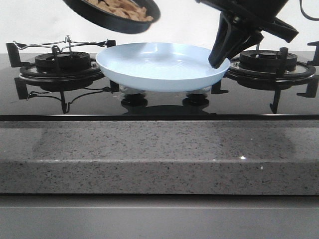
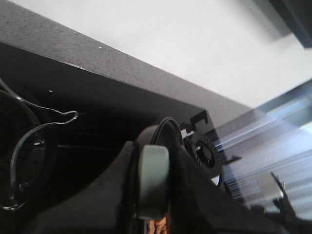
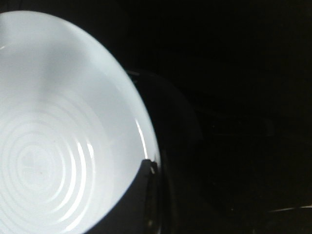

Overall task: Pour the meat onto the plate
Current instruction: 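Lift the frying pan with the left gripper toward the plate, then tilt the pan with the left gripper to pour the meat onto the plate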

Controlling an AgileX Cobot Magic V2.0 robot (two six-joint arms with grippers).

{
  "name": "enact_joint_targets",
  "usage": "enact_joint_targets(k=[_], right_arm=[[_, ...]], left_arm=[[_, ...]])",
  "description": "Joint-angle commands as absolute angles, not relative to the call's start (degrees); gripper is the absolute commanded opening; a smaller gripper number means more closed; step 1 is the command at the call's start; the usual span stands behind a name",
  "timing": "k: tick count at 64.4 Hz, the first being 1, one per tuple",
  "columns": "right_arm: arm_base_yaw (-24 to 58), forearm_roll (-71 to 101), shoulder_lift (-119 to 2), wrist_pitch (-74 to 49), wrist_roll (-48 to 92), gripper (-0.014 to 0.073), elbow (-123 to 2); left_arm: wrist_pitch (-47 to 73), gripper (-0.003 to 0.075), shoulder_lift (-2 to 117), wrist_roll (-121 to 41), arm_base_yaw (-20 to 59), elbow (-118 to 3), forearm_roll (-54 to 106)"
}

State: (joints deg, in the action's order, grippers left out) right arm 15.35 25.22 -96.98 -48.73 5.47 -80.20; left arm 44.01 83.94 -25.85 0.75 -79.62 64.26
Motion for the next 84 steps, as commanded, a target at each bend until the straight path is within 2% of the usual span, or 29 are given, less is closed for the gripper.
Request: enact_joint_targets(k=[1,40,61,84], right_arm=[[15.51,25.88,-94.80,-47.43,6.07,-0.0059,-81.66],[15.51,25.88,-94.80,-47.43,6.07,-0.0059,-81.66],[15.51,25.88,-94.80,-47.43,6.07,-0.0059,-81.66],[15.51,25.88,-94.80,-47.43,6.07,-0.0059,-81.66]], left_arm=[[40.12,-0.0020,79.87,-25.49,4.40,-81.67,63.60],[38.65,-0.0020,78.37,-16.99,23.79,-93.46,27.94],[40.15,-0.0020,78.37,-5.37,34.87,-98.23,4.17],[41.69,-0.0020,78.37,-5.23,35.92,-98.23,2.00]])
